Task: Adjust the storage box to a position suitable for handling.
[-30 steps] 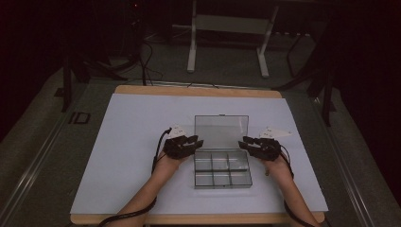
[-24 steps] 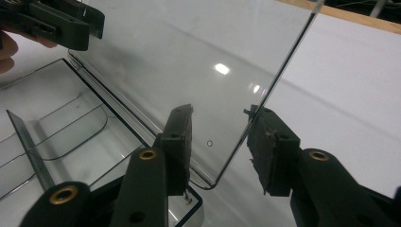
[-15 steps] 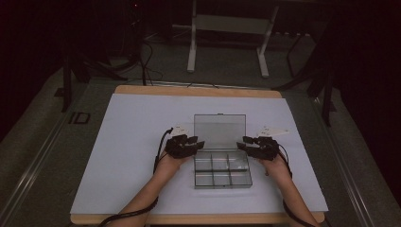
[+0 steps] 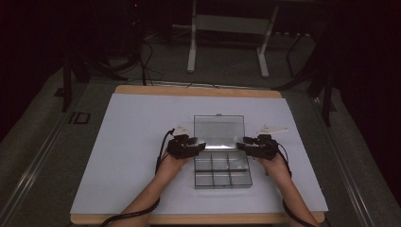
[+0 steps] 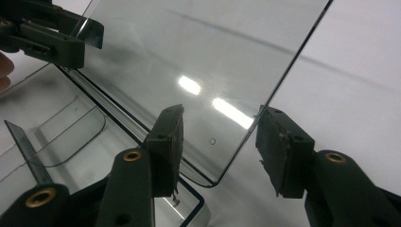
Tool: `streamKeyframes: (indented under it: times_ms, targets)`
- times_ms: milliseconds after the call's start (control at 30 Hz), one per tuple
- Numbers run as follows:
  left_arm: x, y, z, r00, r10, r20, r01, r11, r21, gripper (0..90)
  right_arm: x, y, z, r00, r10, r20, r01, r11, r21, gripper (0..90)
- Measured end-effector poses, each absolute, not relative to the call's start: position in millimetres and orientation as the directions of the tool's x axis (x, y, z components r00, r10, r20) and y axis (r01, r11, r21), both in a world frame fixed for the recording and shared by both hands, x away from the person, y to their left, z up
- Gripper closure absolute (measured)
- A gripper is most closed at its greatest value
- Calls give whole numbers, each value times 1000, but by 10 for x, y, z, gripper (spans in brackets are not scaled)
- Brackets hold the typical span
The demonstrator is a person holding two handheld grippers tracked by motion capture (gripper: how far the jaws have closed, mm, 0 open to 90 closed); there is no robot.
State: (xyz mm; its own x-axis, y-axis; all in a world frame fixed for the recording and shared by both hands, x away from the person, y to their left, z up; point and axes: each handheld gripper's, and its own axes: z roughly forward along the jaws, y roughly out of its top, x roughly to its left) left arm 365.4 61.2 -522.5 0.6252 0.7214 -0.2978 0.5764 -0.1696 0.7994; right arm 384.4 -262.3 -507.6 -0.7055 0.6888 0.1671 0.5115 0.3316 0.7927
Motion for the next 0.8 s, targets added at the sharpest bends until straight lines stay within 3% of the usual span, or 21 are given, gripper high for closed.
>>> streamKeyframes:
  times_ms: [533, 800]
  targets:
    - [3740, 622, -5242, 582, 721, -376, 653, -139, 744, 441, 3917, -2648, -5103, -661, 700, 271, 601, 278, 749, 484]
    - [3775, 634, -5261, 546, 732, -407, 692, -120, 712, 383, 3928, -2631, -5107, -645, 716, 266, 615, 281, 737, 473]
